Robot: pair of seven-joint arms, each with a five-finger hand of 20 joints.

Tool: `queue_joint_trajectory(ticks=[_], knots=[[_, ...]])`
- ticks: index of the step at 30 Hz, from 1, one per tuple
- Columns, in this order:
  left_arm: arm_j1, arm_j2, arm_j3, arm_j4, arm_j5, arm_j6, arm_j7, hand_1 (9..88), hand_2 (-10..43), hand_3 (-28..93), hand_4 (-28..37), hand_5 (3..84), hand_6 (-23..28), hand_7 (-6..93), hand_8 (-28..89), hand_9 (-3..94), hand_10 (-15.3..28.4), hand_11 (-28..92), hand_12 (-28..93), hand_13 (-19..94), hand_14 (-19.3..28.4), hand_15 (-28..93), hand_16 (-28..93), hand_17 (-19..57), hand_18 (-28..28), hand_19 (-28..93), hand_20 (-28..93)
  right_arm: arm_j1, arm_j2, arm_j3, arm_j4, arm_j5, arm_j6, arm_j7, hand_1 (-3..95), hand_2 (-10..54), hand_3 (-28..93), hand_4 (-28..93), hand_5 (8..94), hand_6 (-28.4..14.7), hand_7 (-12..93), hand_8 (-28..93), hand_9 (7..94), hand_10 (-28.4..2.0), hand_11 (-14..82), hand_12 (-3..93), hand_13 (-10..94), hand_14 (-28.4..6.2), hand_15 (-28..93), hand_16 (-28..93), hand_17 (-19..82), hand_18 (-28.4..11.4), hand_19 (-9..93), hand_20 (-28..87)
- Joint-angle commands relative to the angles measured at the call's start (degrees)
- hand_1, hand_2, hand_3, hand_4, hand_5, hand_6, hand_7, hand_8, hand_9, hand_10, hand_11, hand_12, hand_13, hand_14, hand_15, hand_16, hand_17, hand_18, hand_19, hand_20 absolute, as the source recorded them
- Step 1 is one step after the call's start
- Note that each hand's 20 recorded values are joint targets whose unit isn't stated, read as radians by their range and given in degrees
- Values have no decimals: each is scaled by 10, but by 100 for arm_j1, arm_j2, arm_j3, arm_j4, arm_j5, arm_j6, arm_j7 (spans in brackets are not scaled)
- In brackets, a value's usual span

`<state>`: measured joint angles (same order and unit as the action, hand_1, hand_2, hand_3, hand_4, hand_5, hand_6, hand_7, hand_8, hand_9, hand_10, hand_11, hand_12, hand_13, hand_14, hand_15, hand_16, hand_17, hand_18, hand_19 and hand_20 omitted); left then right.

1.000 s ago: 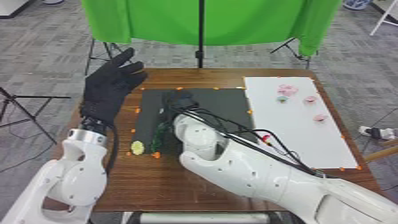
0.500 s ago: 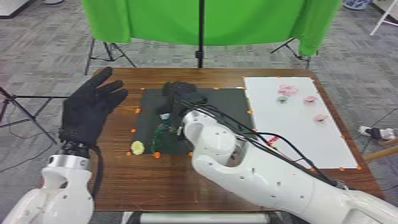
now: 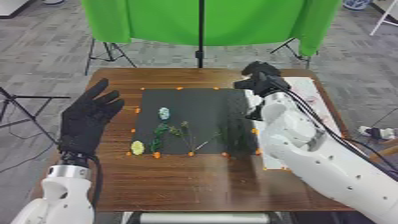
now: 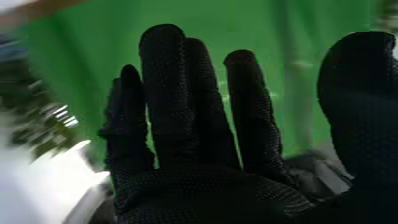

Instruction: Arrange flowers

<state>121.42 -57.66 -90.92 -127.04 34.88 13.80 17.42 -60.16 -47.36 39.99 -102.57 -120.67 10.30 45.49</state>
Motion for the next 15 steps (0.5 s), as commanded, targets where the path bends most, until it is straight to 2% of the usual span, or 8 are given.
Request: queue_joint_trajectory(ticks=[1,4,5,6,7,9,13,15], knots=[[121,-17,64,159,-147,66,132,263,83,790,-227,396,100,142,-104,382,212,280,110,291,284,572,-98,-76,253,580,119,-637,900,392,322,-285,-2,656,320,-95,745,-283,534,-1,131,-120,560,-175,173,132,563,-135,635,82,240,-236,807,379],[80,-54,111,275,-209,16,135,259,81,788,-231,395,96,140,-104,381,209,272,107,290,284,569,-98,-78,252,573,116,-772,1025,493,413,-388,-131,843,319,-95,764,-283,519,-3,131,-120,520,-185,151,130,546,-142,644,79,243,-234,817,375],[88,-39,130,301,-226,4,194,256,81,787,-233,395,95,139,-104,381,208,269,106,289,284,566,-98,-78,252,570,115,-740,1060,467,453,-349,-154,893,319,-95,767,-283,517,-3,131,-120,515,-186,148,130,540,-143,646,77,243,-234,819,374],[78,-90,117,345,-201,-75,123,253,80,787,-235,395,94,139,-104,380,207,265,105,288,284,563,-98,-79,252,567,114,-791,1079,513,480,-374,-233,972,319,-95,768,-283,513,-4,130,-121,505,-188,143,129,536,-145,647,75,243,-234,821,373],[50,-91,137,382,-230,-80,118,251,80,788,-238,395,93,138,-105,379,206,263,105,288,284,560,-98,-78,252,565,113,-786,1103,518,517,-355,-270,1031,321,-95,769,-283,511,-5,129,-120,502,-189,141,130,533,-145,649,74,243,-234,823,373],[50,-108,151,417,-262,-65,79,245,80,788,-243,394,90,137,-104,376,205,256,104,286,284,555,-97,-79,252,562,112,-893,1091,680,559,-284,-482,1079,323,-95,770,-283,505,-6,129,-120,497,-192,139,131,527,-149,653,70,244,-234,825,370],[94,-103,166,419,-260,-88,56,240,78,791,-251,393,87,135,-104,371,202,248,105,280,283,547,-95,-83,256,554,109,-1065,1106,848,602,-212,-700,1155,324,-95,775,-283,497,-9,128,-120,489,-195,133,130,517,-154,655,62,240,-235,831,366],[127,-76,185,413,-281,-93,114,239,78,792,-254,392,87,133,-103,369,201,245,106,279,283,544,-93,-83,257,553,109,-1084,1113,864,646,-120,-817,1227,324,-95,776,-283,494,-8,127,-119,487,-197,132,130,514,-156,655,60,238,-235,833,365]])
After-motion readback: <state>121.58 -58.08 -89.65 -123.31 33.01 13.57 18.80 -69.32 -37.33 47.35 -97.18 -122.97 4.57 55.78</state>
